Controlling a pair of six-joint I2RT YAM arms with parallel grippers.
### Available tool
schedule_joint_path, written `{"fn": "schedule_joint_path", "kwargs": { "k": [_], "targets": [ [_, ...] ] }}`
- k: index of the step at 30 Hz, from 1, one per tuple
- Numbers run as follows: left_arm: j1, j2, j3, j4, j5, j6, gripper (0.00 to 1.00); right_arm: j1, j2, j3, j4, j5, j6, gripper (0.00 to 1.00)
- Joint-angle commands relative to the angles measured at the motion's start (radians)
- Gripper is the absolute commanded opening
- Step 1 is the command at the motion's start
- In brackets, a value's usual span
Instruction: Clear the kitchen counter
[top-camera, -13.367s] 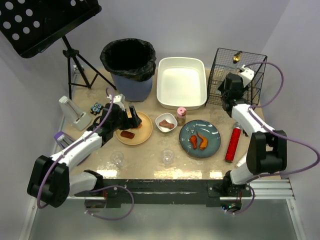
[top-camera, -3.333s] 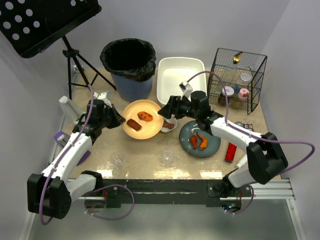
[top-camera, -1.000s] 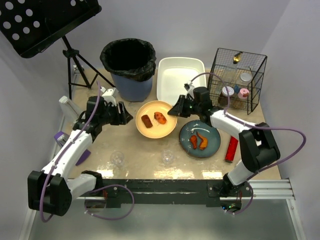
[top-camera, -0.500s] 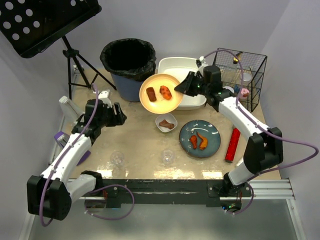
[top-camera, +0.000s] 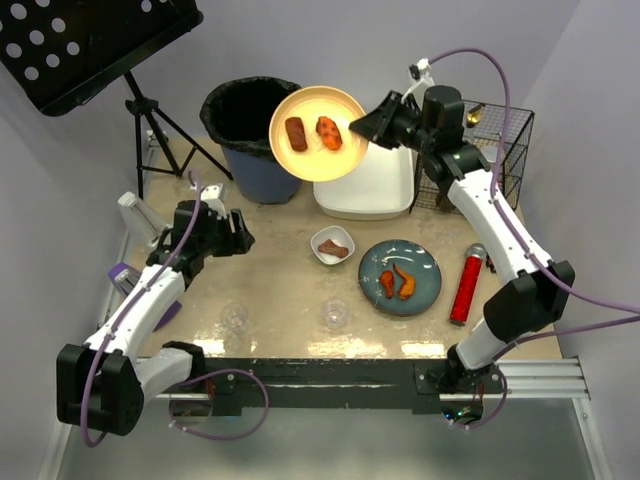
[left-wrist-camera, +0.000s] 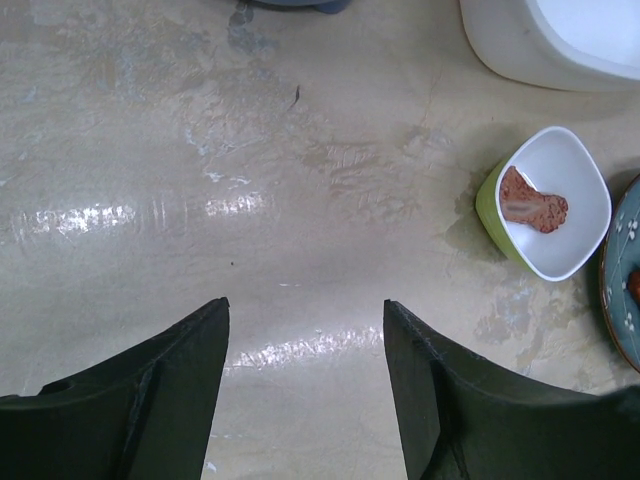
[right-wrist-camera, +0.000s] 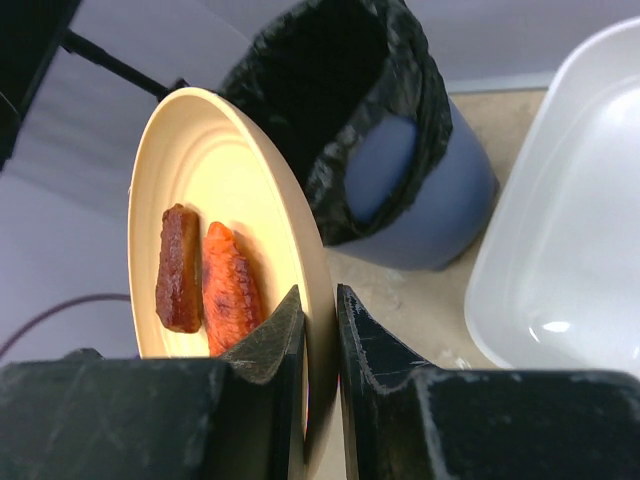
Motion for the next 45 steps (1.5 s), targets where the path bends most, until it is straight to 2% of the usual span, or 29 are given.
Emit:
{"fn": "schedule_joint_path", "kwargs": {
  "k": [1, 16, 22, 27, 36, 45],
  "targets": [
    [0.007, 0.02, -0.01, 0.014, 0.031, 0.039, 0.67, -0.006, 0.081, 0.148, 0.03, -0.013, 0.09, 0.0],
    [0.007, 0.034, -0.013, 0.021, 0.054, 0.045, 0.67, -0.002, 0.481, 0.693, 0.035, 0.114, 0.33, 0.0],
    [0.007, 0.04, -0.01, 0.021, 0.054, 0.045, 0.67, 0.058, 0.601, 0.871, 0.038, 0.209, 0.363, 0.0],
    [0.007, 0.045, -0.009, 0.021, 0.054, 0.045, 0.67, 0.106, 0.627, 0.85, 0.102, 0.309, 0.357, 0.0],
    [0.007, 0.047, -0.007, 0.019, 0.055, 0.045, 0.67, 0.199, 0.676, 0.895, 0.16, 0.531, 0.22, 0.0],
    [0.007, 0.05, -0.007, 0.019, 0.054, 0.045, 0.67, 0.27, 0.675, 0.851, 0.292, 0.766, -0.066, 0.0]
  ]
}}
